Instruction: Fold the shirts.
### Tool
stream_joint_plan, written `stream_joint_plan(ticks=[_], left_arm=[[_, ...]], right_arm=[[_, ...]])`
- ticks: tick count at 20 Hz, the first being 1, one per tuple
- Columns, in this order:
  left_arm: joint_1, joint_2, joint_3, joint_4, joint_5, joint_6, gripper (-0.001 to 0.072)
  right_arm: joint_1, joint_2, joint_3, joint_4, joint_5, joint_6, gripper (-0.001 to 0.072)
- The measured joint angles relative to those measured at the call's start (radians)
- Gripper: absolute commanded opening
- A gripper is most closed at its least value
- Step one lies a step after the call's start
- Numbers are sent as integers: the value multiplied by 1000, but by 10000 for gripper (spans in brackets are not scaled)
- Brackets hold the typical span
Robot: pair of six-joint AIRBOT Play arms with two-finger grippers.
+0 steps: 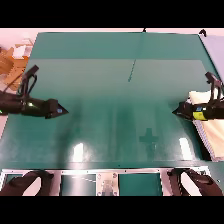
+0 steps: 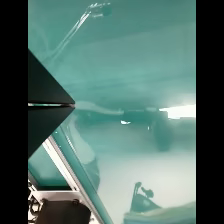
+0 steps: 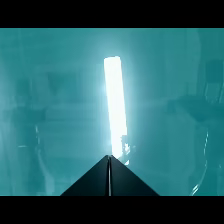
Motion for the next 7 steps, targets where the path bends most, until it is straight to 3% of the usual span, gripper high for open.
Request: stream_joint_plan(ticks=[7], left_arm=[[-3,56,-84,5,38,2,28]], right_arm=[[26,52,-67,4,43,0,13]])
